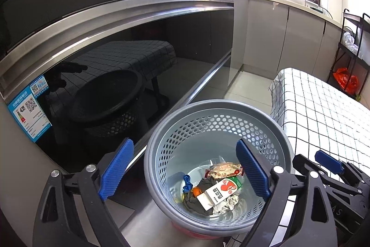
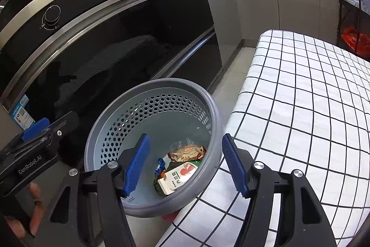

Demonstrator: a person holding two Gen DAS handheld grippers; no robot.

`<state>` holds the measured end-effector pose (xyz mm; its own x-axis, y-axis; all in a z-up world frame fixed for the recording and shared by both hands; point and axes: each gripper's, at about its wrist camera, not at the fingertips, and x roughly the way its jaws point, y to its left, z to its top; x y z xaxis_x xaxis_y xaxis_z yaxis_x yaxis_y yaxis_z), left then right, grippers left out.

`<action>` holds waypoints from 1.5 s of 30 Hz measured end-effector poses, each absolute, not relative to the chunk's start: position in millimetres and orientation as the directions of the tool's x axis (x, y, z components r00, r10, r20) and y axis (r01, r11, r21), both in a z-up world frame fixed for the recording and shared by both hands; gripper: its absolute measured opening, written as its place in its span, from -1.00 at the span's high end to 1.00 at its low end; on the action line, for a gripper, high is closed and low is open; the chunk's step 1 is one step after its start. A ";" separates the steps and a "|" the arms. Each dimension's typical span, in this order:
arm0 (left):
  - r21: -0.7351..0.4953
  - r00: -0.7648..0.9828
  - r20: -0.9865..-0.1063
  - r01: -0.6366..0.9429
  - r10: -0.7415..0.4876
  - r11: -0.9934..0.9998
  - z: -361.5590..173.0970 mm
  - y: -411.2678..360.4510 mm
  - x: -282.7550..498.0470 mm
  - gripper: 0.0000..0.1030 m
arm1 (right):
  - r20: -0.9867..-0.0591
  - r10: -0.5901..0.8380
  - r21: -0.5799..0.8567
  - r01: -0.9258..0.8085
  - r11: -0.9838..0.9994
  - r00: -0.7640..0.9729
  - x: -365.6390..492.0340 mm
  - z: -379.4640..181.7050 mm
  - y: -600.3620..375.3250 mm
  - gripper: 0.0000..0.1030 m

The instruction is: Collect trash

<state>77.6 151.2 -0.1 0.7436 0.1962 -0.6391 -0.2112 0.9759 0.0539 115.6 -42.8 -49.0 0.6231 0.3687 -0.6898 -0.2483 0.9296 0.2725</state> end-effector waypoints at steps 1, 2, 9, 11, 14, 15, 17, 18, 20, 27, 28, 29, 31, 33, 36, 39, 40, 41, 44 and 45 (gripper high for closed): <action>0.056 0.744 -0.638 -0.212 0.198 0.976 0.1 150.8 77.2 -0.78 | -0.690 0.367 0.271 -0.248 0.930 0.624 115.7 -49.4 -43.2 -0.22; 0.056 0.746 -0.636 -0.212 0.199 0.976 0.3 150.7 76.7 -0.80 | -0.690 0.366 0.270 -0.247 0.931 0.625 115.6 -49.6 -42.4 -0.23; 0.062 0.747 -0.631 -0.220 0.209 0.973 2.6 151.2 75.7 -0.87 | -0.687 0.356 0.259 -0.245 0.934 0.633 113.1 -47.2 -39.0 -0.28; 0.063 0.748 -0.628 -0.224 0.213 0.973 3.5 151.7 75.2 -0.87 | -0.686 0.359 0.260 -0.247 0.934 0.634 112.7 -47.0 -39.1 -0.29; 0.062 0.752 -0.623 -0.228 0.216 0.972 4.8 152.6 73.9 -0.87 | -0.684 0.356 0.258 -0.246 0.934 0.637 112.5 -46.6 -39.4 -0.30; 0.061 0.752 -0.622 -0.230 0.217 0.971 4.9 152.8 73.5 -0.87 | -0.683 0.357 0.258 -0.246 0.934 0.638 112.5 -46.4 -39.6 -0.30; 0.059 0.752 -0.622 -0.232 0.217 0.971 5.5 153.9 73.8 -0.87 | -0.680 0.356 0.258 -0.245 0.935 0.642 112.0 -45.5 -39.9 -0.30; 0.057 0.752 -0.622 -0.234 0.217 0.971 5.7 154.6 73.6 -0.87 | -0.678 0.355 0.258 -0.244 0.935 0.644 111.5 -44.9 -40.1 -0.30; 0.050 0.754 -0.621 -0.236 0.215 0.970 7.0 155.2 72.4 -0.87 | -0.672 0.353 0.257 -0.242 0.936 0.651 110.6 -43.7 -40.7 -0.33; 0.036 0.772 -0.598 -0.243 0.216 0.969 11.7 157.6 68.8 -0.88 | -0.660 0.352 0.258 -0.240 0.936 0.664 107.1 -39.4 -43.7 -0.34; 0.035 0.775 -0.593 -0.243 0.216 0.969 12.2 157.4 67.7 -0.87 | -0.658 0.352 0.259 -0.239 0.936 0.666 106.6 -39.0 -44.0 -0.34; 0.035 0.779 -0.588 -0.244 0.217 0.969 13.1 157.3 66.6 -0.87 | -0.657 0.352 0.259 -0.238 0.936 0.667 106.3 -38.3 -44.4 -0.34; 0.037 0.785 -0.579 -0.244 0.220 0.969 14.3 156.5 64.7 -0.87 | -0.653 0.353 0.261 -0.238 0.936 0.670 105.3 -37.0 -45.7 -0.34; 0.041 0.790 -0.572 -0.242 0.221 0.969 15.0 155.3 64.1 -0.87 | -0.650 0.353 0.261 -0.238 0.935 0.673 104.3 -36.0 -47.3 -0.35; 0.045 0.795 -0.565 -0.239 0.222 0.970 16.8 153.7 63.9 -0.87 | -0.648 0.354 0.261 -0.240 0.935 0.674 102.9 -35.4 -47.6 -0.35; 0.053 0.797 -0.560 -0.239 0.227 0.969 17.8 151.5 63.4 -0.87 | -0.648 0.354 0.261 -0.240 0.935 0.675 102.9 -35.0 -47.2 -0.35; 0.053 0.797 -0.560 -0.238 0.226 0.970 17.9 150.9 63.3 -0.87 | -0.647 0.354 0.261 -0.240 0.935 0.676 102.7 -34.5 -47.3 -0.35; 0.052 0.797 -0.561 -0.237 0.225 0.970 17.9 150.6 63.4 -0.88 | -0.645 0.354 0.260 -0.241 0.935 0.677 102.4 -34.0 -47.5 -0.35; 0.048 0.798 -0.559 -0.241 0.226 0.969 18.4 150.5 61.7 -0.87 | -0.642 0.356 0.261 -0.242 0.934 0.679 101.6 -33.2 -48.4 -0.35; 0.044 0.798 -0.560 -0.242 0.225 0.969 18.6 151.1 61.6 -0.87 | -0.642 0.356 0.261 -0.243 0.934 0.680 101.6 -33.1 -48.7 -0.35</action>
